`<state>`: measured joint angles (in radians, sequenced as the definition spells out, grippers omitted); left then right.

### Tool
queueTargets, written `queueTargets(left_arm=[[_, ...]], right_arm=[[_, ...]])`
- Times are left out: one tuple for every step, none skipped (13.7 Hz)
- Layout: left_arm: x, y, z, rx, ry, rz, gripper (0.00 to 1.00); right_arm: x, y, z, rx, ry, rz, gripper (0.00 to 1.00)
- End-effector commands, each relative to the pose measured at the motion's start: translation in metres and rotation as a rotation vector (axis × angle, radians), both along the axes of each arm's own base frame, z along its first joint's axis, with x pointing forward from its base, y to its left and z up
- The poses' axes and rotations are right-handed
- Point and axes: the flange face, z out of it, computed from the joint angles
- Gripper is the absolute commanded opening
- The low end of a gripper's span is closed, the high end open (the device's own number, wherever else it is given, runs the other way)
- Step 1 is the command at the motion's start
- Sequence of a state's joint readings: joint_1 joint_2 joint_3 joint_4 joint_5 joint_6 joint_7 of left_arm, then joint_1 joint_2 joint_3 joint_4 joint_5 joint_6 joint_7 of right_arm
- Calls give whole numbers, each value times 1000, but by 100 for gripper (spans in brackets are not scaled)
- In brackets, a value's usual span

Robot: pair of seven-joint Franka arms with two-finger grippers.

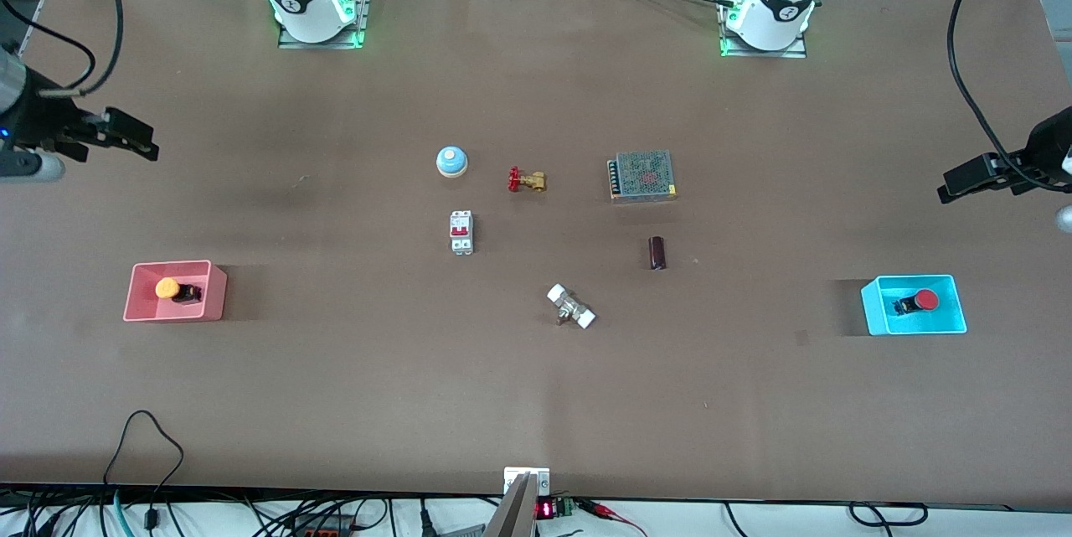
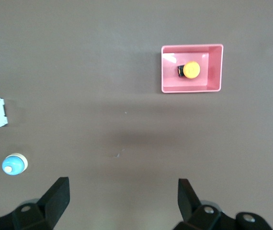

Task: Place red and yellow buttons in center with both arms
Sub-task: 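Move the right gripper toward the pink box while the left gripper nears the cyan box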

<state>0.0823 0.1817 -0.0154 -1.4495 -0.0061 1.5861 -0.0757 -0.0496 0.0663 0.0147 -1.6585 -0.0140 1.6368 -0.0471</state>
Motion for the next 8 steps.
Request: queueTargets(left_arm=[[24,10,-48,15,66,7,100],[34,17,-78,51,107,2,100],[43,23,-87,119,74,-11,100],[46,26,-96,138,69,-16,100],[48,36,-106,124,77,0,100],[50,52,-121,120,94,19,100],[57,59,-145,115,98,24,100],[62,66,-155,116,87,29,100]], right_arm=[[14,-22,-35,-1,47,-14,100],[21,-23,-47,-2,48,-2,100],[28,-25,-58,-2,36,0,100],[34,-32,-72,-3,25,-8,100],[42,-41,-88,-3,14,-5,100],[50,-52,-102,-3,-5,23,100],[59,-59,-119,-3,-32,46,100],[63,-69,-133,-10,-50,53,100]])
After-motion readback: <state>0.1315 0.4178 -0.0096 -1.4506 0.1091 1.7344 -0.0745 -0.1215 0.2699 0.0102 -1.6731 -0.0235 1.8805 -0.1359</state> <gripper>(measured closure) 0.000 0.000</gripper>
